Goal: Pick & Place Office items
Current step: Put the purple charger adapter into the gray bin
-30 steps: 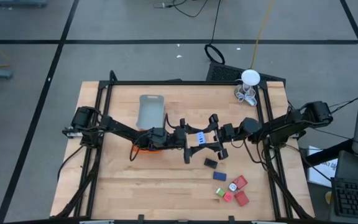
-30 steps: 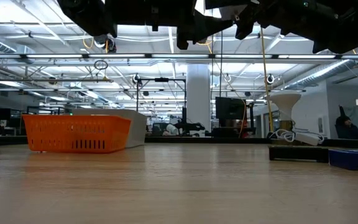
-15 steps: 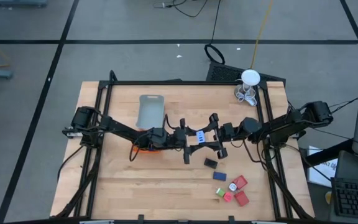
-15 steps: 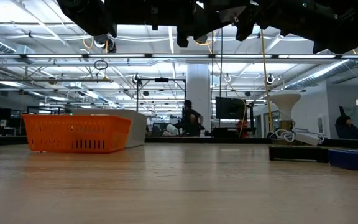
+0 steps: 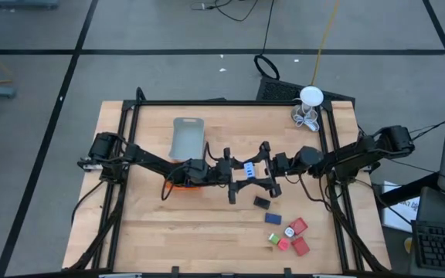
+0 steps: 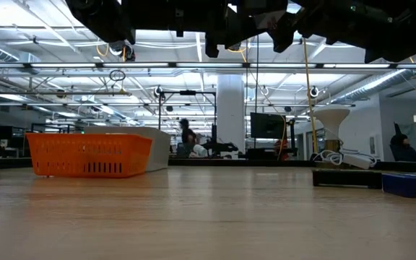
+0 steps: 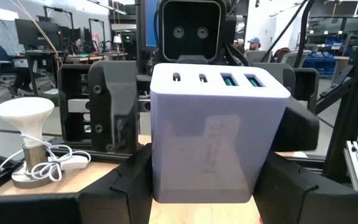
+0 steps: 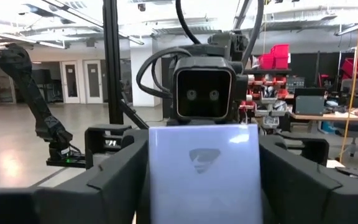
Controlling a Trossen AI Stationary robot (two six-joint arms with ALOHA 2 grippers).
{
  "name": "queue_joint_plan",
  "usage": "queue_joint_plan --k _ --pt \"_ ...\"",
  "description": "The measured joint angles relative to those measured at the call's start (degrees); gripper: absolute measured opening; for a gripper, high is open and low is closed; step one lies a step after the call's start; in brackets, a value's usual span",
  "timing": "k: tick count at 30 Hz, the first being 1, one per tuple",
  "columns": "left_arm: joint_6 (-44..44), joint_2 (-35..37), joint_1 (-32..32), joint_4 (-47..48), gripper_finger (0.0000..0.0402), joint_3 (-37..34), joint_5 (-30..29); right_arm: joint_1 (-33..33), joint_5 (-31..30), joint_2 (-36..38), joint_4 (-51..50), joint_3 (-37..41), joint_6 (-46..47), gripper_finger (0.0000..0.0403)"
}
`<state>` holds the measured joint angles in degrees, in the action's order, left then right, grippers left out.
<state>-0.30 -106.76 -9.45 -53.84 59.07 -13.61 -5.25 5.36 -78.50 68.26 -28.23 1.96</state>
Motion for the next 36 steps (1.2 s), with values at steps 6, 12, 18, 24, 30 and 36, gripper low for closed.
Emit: queue_joint_plan --k 6,12,18,24,30,36 --pt "1.19 0.00 -0.48 -0.75 0.0213 0.01 -1.79 0.04 -0.83 6.87 -10.76 0.02 -0.77 0.0320" --pt "2.86 2.33 -0.94 0.85 0.0214 0.07 -3.02 0.06 -1.17 15.21 -22.66 0.07 -1.58 0.0323" --pt "1.86 9.87 -1.07 13.11 0.0215 0.07 -3.08 0.04 -6.11 21.68 -32.27 0.07 -1.62 0.0320" --pt "-0.04 17.30 -1.39 28.56 0.0215 0.07 -8.42 0.04 -8.70 26.39 -38.76 0.09 -2.45 0.0320" --pt "-0.37 22.63 -2.46 32.02 0.0215 -3.32 -12.38 0.04 -8.74 29.00 -41.86 0.09 -2.61 0.0320" --pt "-5.10 27.70 -3.65 29.57 0.0216 -13.90 -19.05 0.04 -8.74 31.15 -43.83 0.09 -2.67 0.0320"
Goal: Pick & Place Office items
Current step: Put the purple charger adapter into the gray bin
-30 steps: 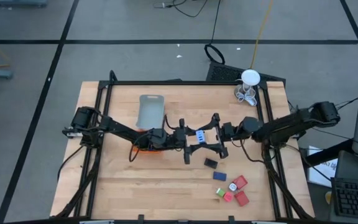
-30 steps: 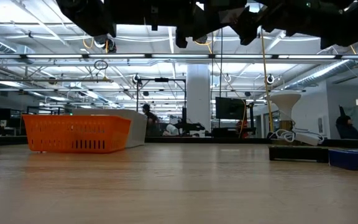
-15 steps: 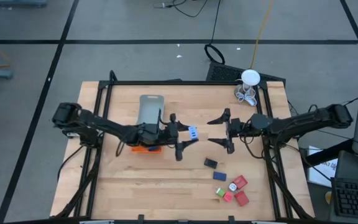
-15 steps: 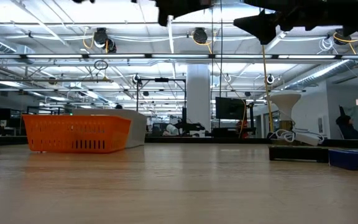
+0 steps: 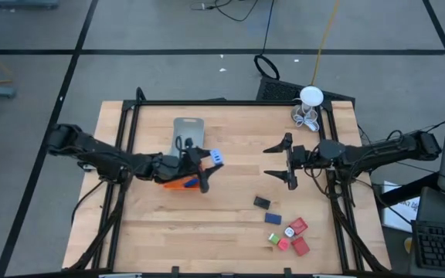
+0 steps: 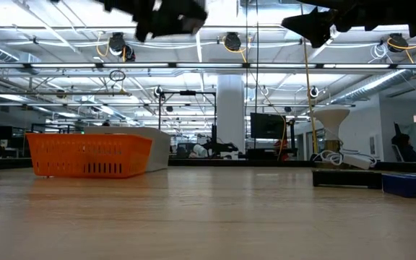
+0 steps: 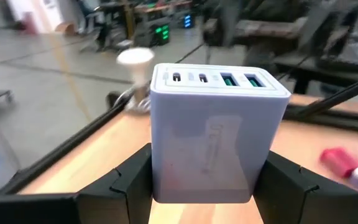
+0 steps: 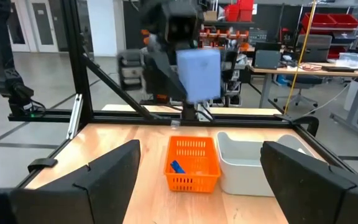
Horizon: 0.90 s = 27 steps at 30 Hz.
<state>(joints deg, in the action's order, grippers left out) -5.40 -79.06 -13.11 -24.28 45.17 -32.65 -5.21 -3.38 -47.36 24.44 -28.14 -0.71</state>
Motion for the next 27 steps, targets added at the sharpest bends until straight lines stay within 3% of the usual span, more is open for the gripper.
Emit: queue_joint_plan --k 7,13,19,27 --pt "-6.83 5.21 -0.52 -6.13 0.0216 -12.87 -7.86 0.00 -0.01 0.16 -0.76 0.00 0.00 0.0320" --pt "-13.95 8.48 -0.48 -6.29 0.0216 -19.86 -13.27 0.00 -0.04 0.16 -1.13 0.00 -0.29 0.0320" --pt "-18.99 10.29 -0.41 -6.44 0.0216 -24.01 -16.97 0.00 -0.04 0.16 -1.15 0.00 -0.56 0.0320" --pt "-21.90 10.24 -0.31 -6.40 0.0216 -25.10 -17.53 0.00 -0.07 0.16 -1.15 0.00 -1.05 0.0320"
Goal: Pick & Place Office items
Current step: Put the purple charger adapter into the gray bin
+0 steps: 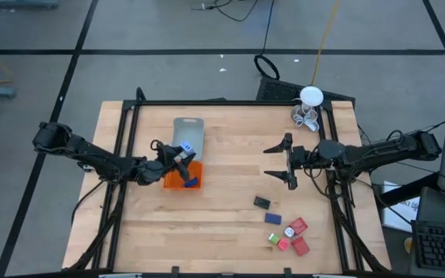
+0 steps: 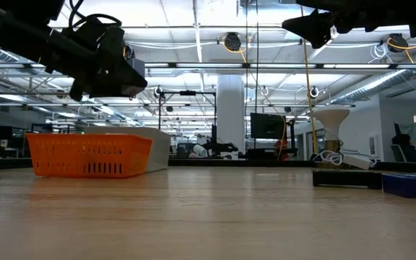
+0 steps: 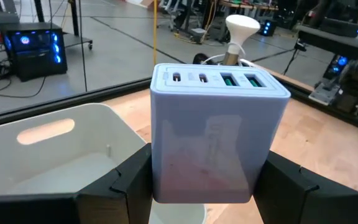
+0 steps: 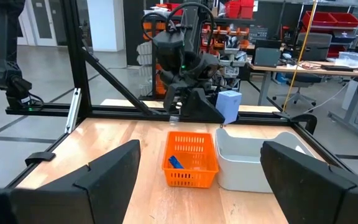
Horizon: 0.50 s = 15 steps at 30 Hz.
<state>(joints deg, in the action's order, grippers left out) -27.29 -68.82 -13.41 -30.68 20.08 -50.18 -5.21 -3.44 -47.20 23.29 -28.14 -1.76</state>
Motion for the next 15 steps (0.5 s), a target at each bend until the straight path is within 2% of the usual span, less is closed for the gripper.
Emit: queue_joint_plan --k 10,15 --pt "-8.75 0.00 4.16 -0.01 0.0216 0.00 -2.00 0.00 -0.02 0.00 0.00 0.00 -0.04 0.0320" --pt "-12.25 -0.02 9.16 0.08 0.0216 0.00 3.10 0.00 -0.01 0.00 -0.01 0.00 -0.04 0.0320"
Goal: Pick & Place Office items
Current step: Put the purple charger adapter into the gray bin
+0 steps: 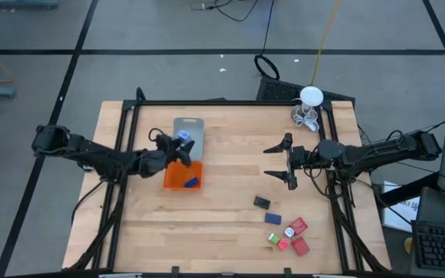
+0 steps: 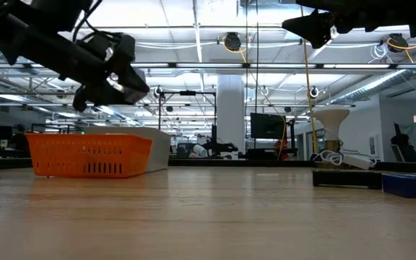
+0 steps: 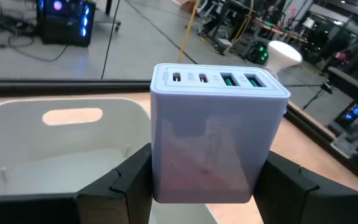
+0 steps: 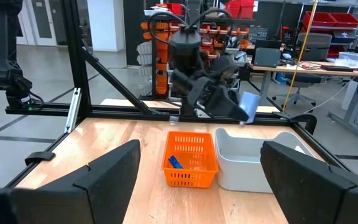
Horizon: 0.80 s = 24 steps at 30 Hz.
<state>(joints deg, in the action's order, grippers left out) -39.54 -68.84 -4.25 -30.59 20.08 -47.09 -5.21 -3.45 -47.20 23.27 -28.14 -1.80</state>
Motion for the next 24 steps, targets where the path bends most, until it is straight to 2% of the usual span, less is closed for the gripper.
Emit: queue_joint_plan --k 6,19,24 --pt "-4.28 0.00 6.66 5.66 0.0216 0.90 6.36 0.02 0.01 0.00 0.01 0.00 0.00 0.0320" --pt "-2.98 -0.65 18.15 47.15 0.0216 19.91 19.96 0.02 0.01 0.00 -0.01 0.00 -0.44 0.0320" --pt "-4.61 -1.75 21.09 48.53 0.0216 21.00 22.14 0.02 0.01 -0.02 0.01 0.00 -0.44 0.0320"
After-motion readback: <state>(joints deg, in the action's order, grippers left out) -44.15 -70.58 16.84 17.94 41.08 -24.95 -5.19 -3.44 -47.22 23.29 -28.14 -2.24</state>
